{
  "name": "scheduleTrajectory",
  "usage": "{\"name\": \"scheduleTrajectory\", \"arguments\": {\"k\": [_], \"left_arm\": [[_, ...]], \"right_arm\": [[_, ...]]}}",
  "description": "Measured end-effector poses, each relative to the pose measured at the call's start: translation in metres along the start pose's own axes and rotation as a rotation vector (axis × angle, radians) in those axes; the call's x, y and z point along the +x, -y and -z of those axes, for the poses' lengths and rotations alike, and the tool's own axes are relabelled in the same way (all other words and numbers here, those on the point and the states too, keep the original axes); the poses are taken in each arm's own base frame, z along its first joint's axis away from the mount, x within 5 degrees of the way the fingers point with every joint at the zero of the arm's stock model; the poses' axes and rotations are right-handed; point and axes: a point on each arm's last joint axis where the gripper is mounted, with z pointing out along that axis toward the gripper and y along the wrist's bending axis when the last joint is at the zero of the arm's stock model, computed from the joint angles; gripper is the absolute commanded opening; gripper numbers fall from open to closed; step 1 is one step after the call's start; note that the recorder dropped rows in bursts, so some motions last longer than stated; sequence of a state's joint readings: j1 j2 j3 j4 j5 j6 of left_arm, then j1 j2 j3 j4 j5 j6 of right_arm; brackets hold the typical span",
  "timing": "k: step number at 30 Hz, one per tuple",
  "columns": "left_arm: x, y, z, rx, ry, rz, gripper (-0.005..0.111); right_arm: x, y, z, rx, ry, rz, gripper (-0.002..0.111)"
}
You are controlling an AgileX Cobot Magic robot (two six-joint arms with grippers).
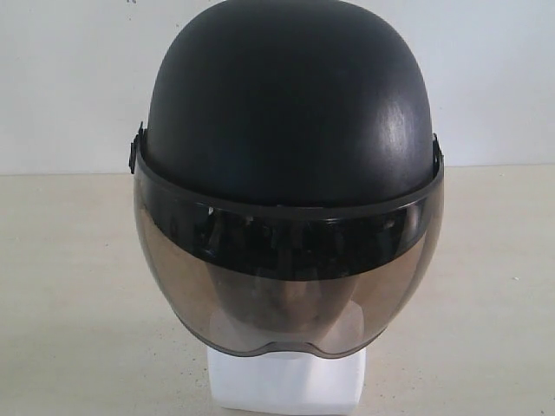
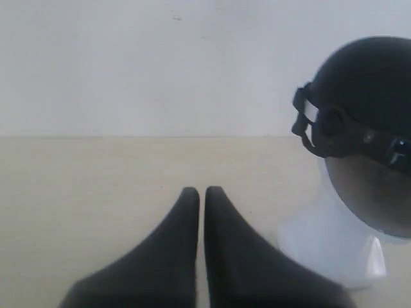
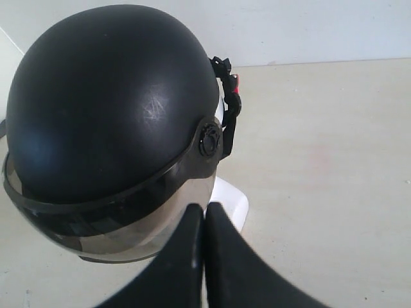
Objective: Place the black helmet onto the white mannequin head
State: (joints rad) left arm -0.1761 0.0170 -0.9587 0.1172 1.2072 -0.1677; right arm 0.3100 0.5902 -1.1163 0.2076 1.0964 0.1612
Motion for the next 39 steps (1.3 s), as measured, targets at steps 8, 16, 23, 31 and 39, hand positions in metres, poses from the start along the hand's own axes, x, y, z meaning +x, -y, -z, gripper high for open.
{"name": "scheduleTrajectory", "arguments": {"k": [8, 16, 23, 31, 39], "left_arm": [[0.006, -0.004, -0.001, -0.146, 0.003, 0.078, 0.004], [0.024, -0.006, -0.023, -0.266, -0.076, 0.150, 0.004], [0.053, -0.008, -0.070, -0.265, -0.103, 0.246, 0.004], [0.064, 0.000, -0.115, -0.095, 0.166, 0.237, 0.004], [0.092, 0.004, -0.140, -0.010, 0.253, 0.213, 0.004]], "right_arm": [[0.000, 0.000, 0.000, 0.000, 0.000, 0.000, 0.000], [0.000, 0.000, 0.000, 0.000, 0.000, 0.000, 0.000], [0.000, 0.000, 0.000, 0.000, 0.000, 0.000, 0.000], [0.000, 0.000, 0.000, 0.000, 0.000, 0.000, 0.000], [0.000, 0.000, 0.000, 0.000, 0.000, 0.000, 0.000]]}}
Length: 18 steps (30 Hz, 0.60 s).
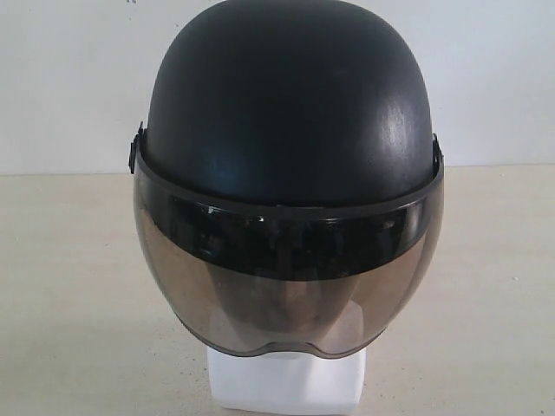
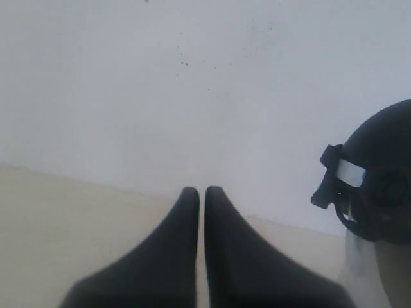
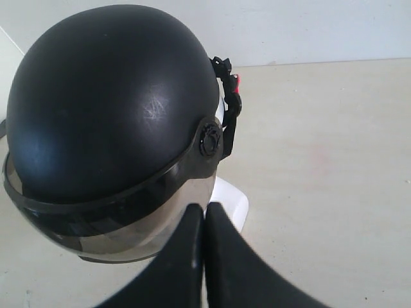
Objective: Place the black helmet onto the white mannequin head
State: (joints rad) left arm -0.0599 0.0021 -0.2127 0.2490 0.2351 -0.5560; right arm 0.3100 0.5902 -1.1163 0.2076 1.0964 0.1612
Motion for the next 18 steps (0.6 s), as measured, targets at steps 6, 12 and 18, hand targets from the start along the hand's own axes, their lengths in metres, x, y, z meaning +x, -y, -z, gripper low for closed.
{"name": "scheduleTrajectory", "arguments": {"k": [6, 12, 18], "left_arm": [[0.034, -0.006, -0.009, 0.044, -0.020, 0.361, 0.004], [0.042, -0.006, -0.010, 0.111, 0.054, 0.460, 0.004], [0.044, -0.006, -0.010, 0.100, 0.037, 0.182, 0.004]], "right_arm": [[0.000, 0.000, 0.000, 0.000, 0.000, 0.000, 0.000], [0.000, 0.000, 0.000, 0.000, 0.000, 0.000, 0.000], [0.000, 0.000, 0.000, 0.000, 0.000, 0.000, 0.000]]}}
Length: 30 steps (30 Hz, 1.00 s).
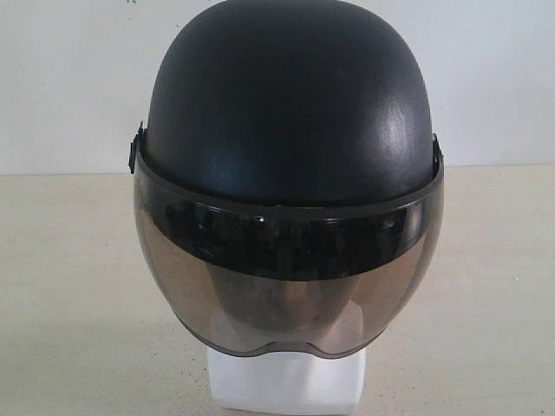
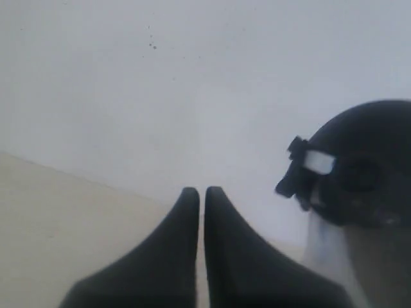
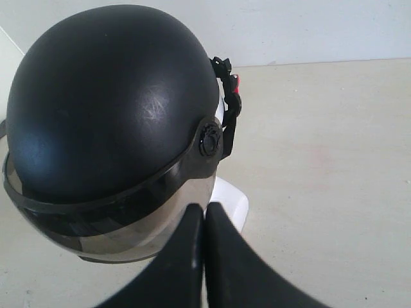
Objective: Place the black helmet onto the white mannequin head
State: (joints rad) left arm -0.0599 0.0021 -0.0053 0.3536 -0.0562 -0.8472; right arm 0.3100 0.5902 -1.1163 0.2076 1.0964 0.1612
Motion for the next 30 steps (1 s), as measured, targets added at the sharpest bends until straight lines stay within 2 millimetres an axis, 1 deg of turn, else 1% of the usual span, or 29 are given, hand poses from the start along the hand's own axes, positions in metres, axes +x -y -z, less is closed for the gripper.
{"name": "scheduleTrajectory", "arguments": {"k": [2, 4, 6, 8, 11, 13, 15, 20, 22, 25, 27, 30], "left_arm": [[0.004, -0.005, 0.000, -0.050, -0.046, -0.075, 0.004], [0.009, -0.012, 0.001, -0.122, -0.104, -0.096, 0.004], [0.014, -0.019, 0.003, -0.205, -0.158, -0.043, 0.004], [0.017, -0.024, 0.005, -0.270, -0.182, 0.067, 0.004], [0.019, -0.025, 0.006, -0.303, -0.178, 0.201, 0.004], [0.019, -0.025, 0.005, -0.303, -0.175, 0.240, 0.004], [0.019, -0.025, 0.005, -0.301, -0.175, 0.236, 0.004], [0.020, -0.025, 0.005, -0.281, -0.204, 0.078, 0.004], [0.021, -0.024, 0.006, -0.265, -0.231, -0.014, 0.004], [0.023, -0.023, 0.006, -0.230, -0.280, -0.202, 0.004], [0.024, -0.023, 0.006, -0.213, -0.299, -0.278, 0.004], [0.024, -0.022, 0.006, -0.198, -0.309, -0.340, 0.004]], "right_arm": [[0.000, 0.000, 0.000, 0.000, 0.000, 0.000, 0.000], [0.000, 0.000, 0.000, 0.000, 0.000, 0.000, 0.000], [0.000, 0.000, 0.000, 0.000, 0.000, 0.000, 0.000], [0.000, 0.000, 0.000, 0.000, 0.000, 0.000, 0.000], [0.000, 0.000, 0.000, 0.000, 0.000, 0.000, 0.000], [0.000, 0.000, 0.000, 0.000, 0.000, 0.000, 0.000], [0.000, 0.000, 0.000, 0.000, 0.000, 0.000, 0.000], [0.000, 0.000, 0.000, 0.000, 0.000, 0.000, 0.000], [0.000, 0.000, 0.000, 0.000, 0.000, 0.000, 0.000], [0.000, 0.000, 0.000, 0.000, 0.000, 0.000, 0.000], [0.000, 0.000, 0.000, 0.000, 0.000, 0.000, 0.000], [0.000, 0.000, 0.000, 0.000, 0.000, 0.000, 0.000]]}}
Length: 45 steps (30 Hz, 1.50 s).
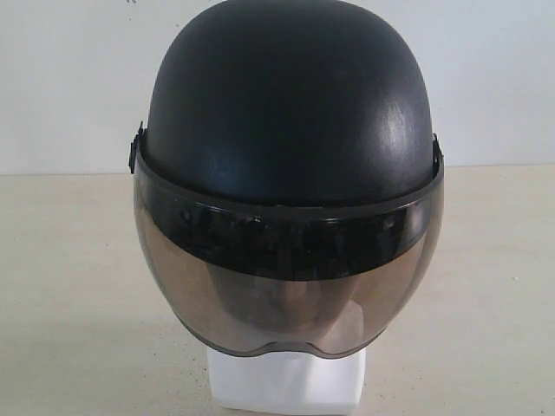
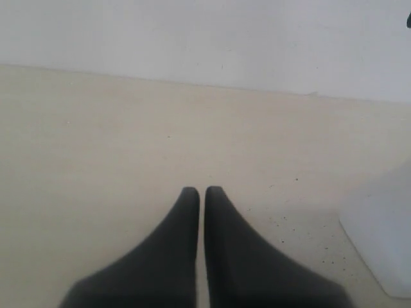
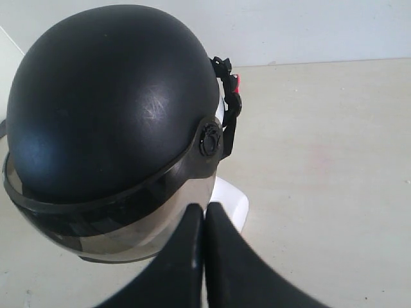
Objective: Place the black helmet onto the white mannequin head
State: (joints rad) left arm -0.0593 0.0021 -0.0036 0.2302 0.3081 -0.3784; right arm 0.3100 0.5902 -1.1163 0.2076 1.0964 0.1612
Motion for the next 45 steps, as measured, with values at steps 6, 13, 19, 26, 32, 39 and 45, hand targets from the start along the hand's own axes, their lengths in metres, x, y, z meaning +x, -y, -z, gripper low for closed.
{"name": "scheduleTrajectory", "arguments": {"k": [6, 13, 19, 26, 32, 39, 45], "left_arm": [[0.0003, 0.0007, 0.0000, 0.008, -0.003, -0.048, 0.004], [0.0009, 0.0020, 0.0000, 0.021, -0.010, -0.008, 0.004], [0.0009, 0.0020, 0.0000, 0.021, -0.010, -0.010, 0.004], [0.0009, 0.0020, 0.0000, 0.021, -0.010, -0.010, 0.004], [0.0009, 0.0020, 0.0000, 0.021, -0.010, -0.010, 0.004], [0.0009, 0.0020, 0.0000, 0.021, -0.010, -0.010, 0.004], [0.0009, 0.0020, 0.0000, 0.021, -0.010, -0.010, 0.004]], "right_arm": [[0.0000, 0.0000, 0.0000, 0.000, 0.000, 0.000, 0.000], [0.0000, 0.0000, 0.0000, 0.000, 0.000, 0.000, 0.000], [0.0000, 0.0000, 0.0000, 0.000, 0.000, 0.000, 0.000], [0.0000, 0.0000, 0.0000, 0.000, 0.000, 0.000, 0.000], [0.0000, 0.0000, 0.0000, 0.000, 0.000, 0.000, 0.000], [0.0000, 0.0000, 0.0000, 0.000, 0.000, 0.000, 0.000], [-0.0024, 0.0000, 0.0000, 0.001, 0.026, 0.013, 0.000]]}}
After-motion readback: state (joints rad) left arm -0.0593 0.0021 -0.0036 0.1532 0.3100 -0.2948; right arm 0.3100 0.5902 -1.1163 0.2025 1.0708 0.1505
